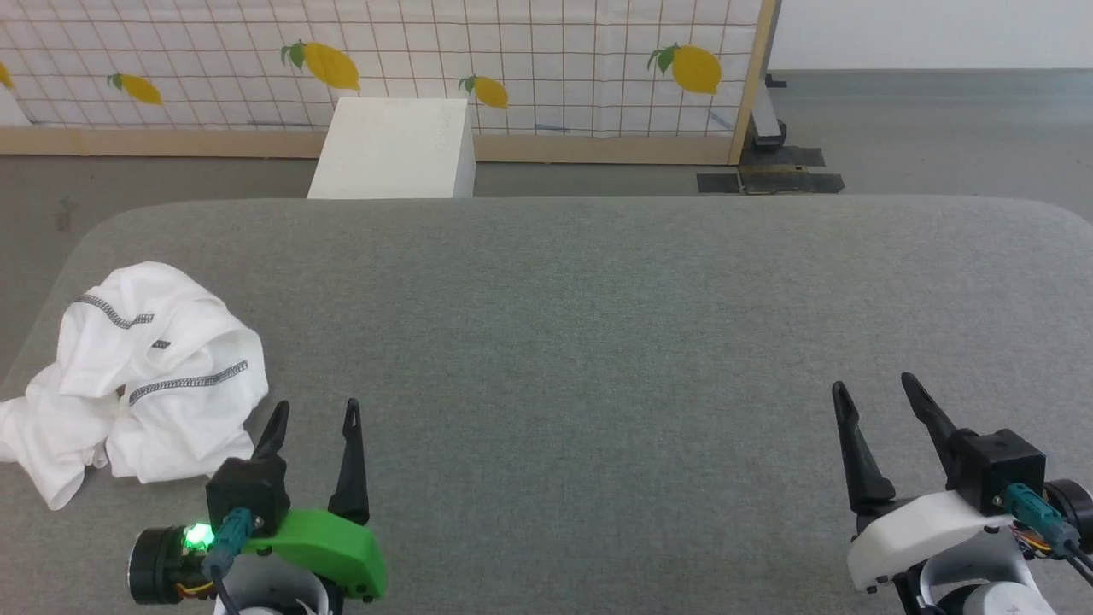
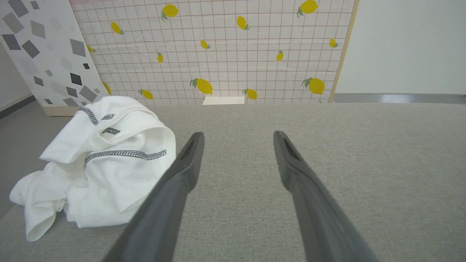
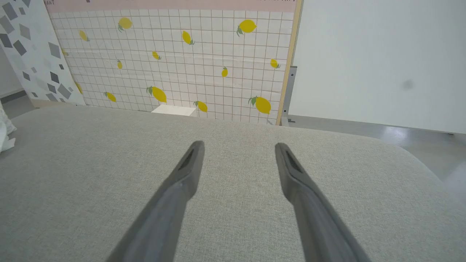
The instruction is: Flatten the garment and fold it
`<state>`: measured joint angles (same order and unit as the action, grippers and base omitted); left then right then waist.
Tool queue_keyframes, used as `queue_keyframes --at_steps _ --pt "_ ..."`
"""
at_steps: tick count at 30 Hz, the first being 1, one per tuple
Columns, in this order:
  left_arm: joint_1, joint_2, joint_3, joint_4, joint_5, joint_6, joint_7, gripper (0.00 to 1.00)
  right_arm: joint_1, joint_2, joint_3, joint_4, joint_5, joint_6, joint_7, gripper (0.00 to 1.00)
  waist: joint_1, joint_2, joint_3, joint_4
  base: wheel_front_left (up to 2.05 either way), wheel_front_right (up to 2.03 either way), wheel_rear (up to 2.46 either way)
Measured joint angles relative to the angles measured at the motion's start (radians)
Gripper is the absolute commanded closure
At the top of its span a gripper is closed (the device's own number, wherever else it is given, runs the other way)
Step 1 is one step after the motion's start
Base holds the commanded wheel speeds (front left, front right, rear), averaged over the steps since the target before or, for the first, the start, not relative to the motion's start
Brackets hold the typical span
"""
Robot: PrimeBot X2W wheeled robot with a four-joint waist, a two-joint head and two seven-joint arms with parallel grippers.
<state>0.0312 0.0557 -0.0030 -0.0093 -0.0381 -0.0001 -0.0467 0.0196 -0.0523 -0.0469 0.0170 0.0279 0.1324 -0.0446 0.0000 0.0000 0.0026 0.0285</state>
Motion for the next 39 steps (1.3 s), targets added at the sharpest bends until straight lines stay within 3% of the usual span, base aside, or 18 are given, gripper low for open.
queue_keyframes --at_steps 21,39 --pt "0.023 0.000 0.000 -0.002 -0.045 0.001 -0.043 0.00 0.000 0.000 0.002 0.012 0.002 0.000 -0.044 0.00 0.0000 0.0000 0.001 0.106 0.00 0.00 0.00" --pt "0.053 0.000 0.003 -0.003 -0.069 0.000 -0.083 0.00 0.002 0.000 0.047 0.035 0.018 0.000 -0.084 0.00 0.0000 0.0000 -0.012 0.252 0.00 0.00 0.00"
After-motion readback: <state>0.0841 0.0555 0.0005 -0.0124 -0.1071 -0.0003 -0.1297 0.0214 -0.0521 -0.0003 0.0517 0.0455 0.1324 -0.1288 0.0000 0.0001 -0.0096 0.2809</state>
